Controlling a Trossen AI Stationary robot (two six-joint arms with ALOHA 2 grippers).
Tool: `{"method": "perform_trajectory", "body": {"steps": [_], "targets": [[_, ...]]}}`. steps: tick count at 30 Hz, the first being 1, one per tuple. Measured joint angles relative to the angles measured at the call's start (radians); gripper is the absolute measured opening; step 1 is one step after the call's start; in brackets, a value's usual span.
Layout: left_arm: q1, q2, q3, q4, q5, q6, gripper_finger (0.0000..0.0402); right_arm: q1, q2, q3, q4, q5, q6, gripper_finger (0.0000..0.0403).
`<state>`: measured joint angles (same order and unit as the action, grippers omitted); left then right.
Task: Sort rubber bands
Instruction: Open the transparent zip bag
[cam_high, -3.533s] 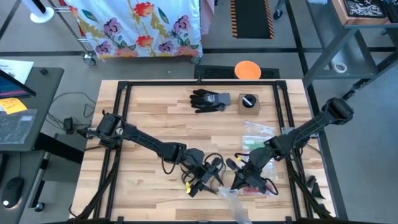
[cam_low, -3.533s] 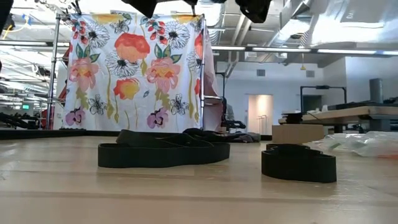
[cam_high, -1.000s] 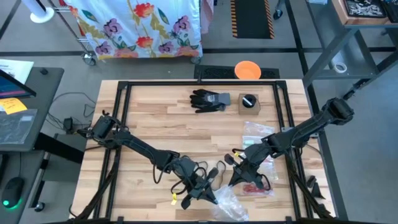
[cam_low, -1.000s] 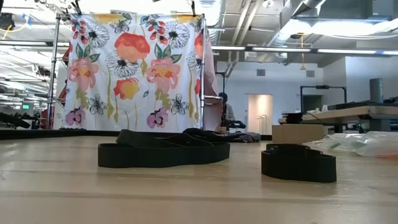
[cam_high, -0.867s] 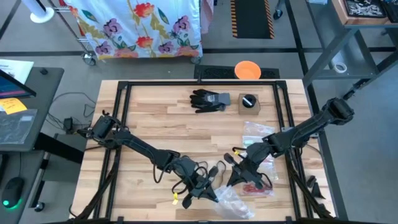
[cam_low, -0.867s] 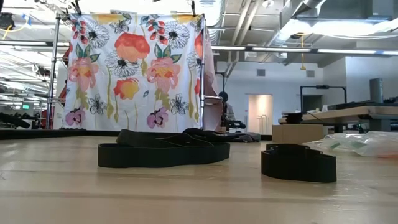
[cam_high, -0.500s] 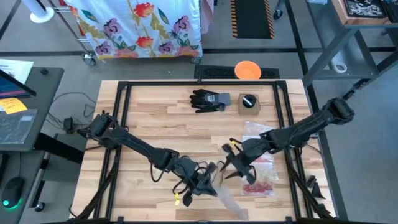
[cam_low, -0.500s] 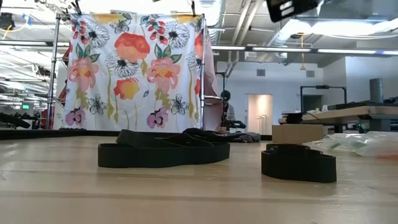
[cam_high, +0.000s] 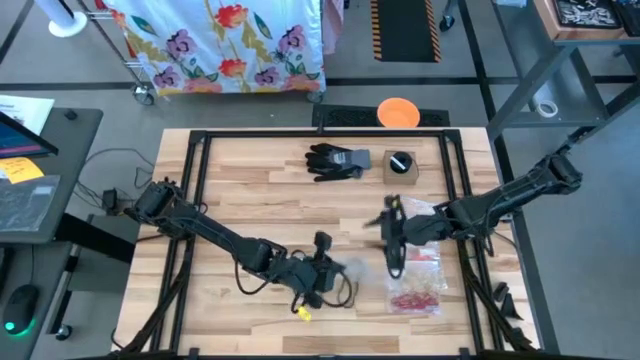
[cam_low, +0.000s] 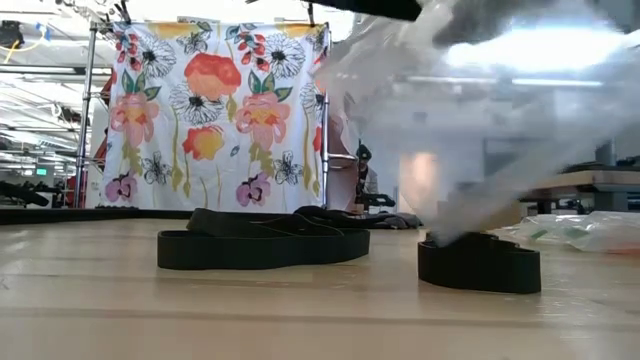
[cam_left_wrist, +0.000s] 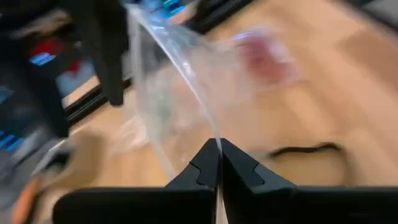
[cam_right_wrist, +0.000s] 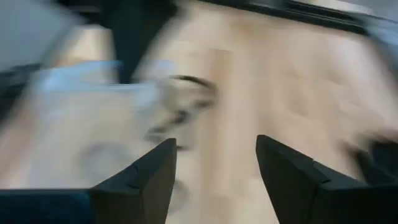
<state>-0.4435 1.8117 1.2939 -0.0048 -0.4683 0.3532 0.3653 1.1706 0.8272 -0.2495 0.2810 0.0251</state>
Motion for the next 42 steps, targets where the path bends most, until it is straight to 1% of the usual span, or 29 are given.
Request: {"method": "perform_trajectory", "body": {"steps": [2, 4, 5, 6, 7, 9, 12, 13, 14, 15, 18, 20, 24, 26, 29, 31, 34, 36, 39, 40, 42], "targets": [[0.000, 0.003, 0.039, -0.062, -0.140, -0.053, 0.0000, 0.001, -0.020, 0.000, -0.057, 0.192, 0.070, 0.0216], [0.000, 0.004, 0.074, -0.136, -0.309, -0.116, 0.0000, -0.003, -0.034, 0.000, -0.127, 0.367, 0.129, 0.0215], [0.000, 0.004, 0.087, -0.168, -0.369, -0.145, 0.0000, -0.005, -0.038, 0.000, -0.159, 0.438, 0.165, 0.0214], [0.000, 0.004, 0.092, -0.194, -0.409, -0.167, 0.0000, -0.009, -0.040, 0.000, -0.194, 0.484, 0.196, 0.0214], [0.001, 0.004, 0.093, -0.208, -0.442, -0.178, 0.0000, -0.013, -0.040, 0.000, -0.226, 0.508, 0.222, 0.0214], [0.001, 0.005, 0.093, -0.221, -0.517, -0.178, 0.0000, -0.024, -0.040, 0.000, -0.260, 0.513, 0.264, 0.0214], [0.003, 0.005, 0.093, -0.220, -0.673, -0.183, 0.0000, -0.051, -0.040, 0.000, -0.279, 0.537, 0.316, 0.0214], [0.006, 0.005, 0.093, -0.232, -0.691, -0.202, 0.0000, -0.060, -0.040, 0.000, -0.282, 0.554, 0.338, 0.0214], [0.011, 0.005, 0.093, -0.254, -0.683, -0.227, 0.0000, -0.069, -0.040, 0.000, -0.283, 0.569, 0.361, 0.0214], [0.017, 0.005, 0.093, -0.280, -0.647, -0.252, 0.0000, -0.078, -0.040, 0.000, -0.279, 0.580, 0.379, 0.0214], [0.047, 0.005, 0.093, -0.342, -0.432, -0.328, 0.0000, -0.096, -0.037, 0.000, -0.238, 0.585, 0.393, 0.0214], [0.073, 0.005, 0.093, -0.395, -0.337, -0.368, 0.0000, -0.100, -0.026, 0.000, -0.196, 0.585, 0.389, 0.0214], [0.125, 0.005, 0.093, -0.527, -0.300, -0.496, 0.0000, -0.100, 0.038, 0.000, -0.069, 0.584, 0.335, 0.0214], [0.142, 0.005, 0.093, -0.561, -0.266, -0.546, 0.0000, -0.100, 0.090, 0.000, 0.014, 0.577, 0.290, 0.0214], [0.153, 0.005, 0.093, -0.557, -0.186, -0.557, 0.0000, -0.110, 0.166, 0.000, 0.157, 0.572, 0.199, 0.0214], [0.156, 0.005, 0.093, -0.549, -0.159, -0.552, 0.0000, -0.115, 0.200, 0.000, 0.239, 0.573, 0.133, 0.0214], [0.155, 0.005, 0.093, -0.550, -0.135, -0.544, 0.0000, -0.125, 0.221, 0.000, 0.308, 0.559, 0.079, 0.0211], [0.149, 0.005, 0.093, -0.549, -0.134, -0.528, 0.0000, -0.131, 0.221, 0.000, 0.328, 0.495, 0.071, 0.0206], [0.144, 0.019, 0.093, -0.538, -0.133, -0.496, 0.0000, -0.158, 0.219, 0.000, 0.334, 0.289, 0.072, 0.0198], [0.143, 0.024, 0.093, -0.523, -0.131, -0.478, 0.0000, -0.168, 0.223, 0.000, 0.344, 0.237, 0.072, 0.0195], [0.141, 0.036, 0.090, -0.507, -0.115, -0.422, 0.0000, -0.186, 0.231, -0.001, 0.349, 0.212, 0.082, 0.0189]]}}
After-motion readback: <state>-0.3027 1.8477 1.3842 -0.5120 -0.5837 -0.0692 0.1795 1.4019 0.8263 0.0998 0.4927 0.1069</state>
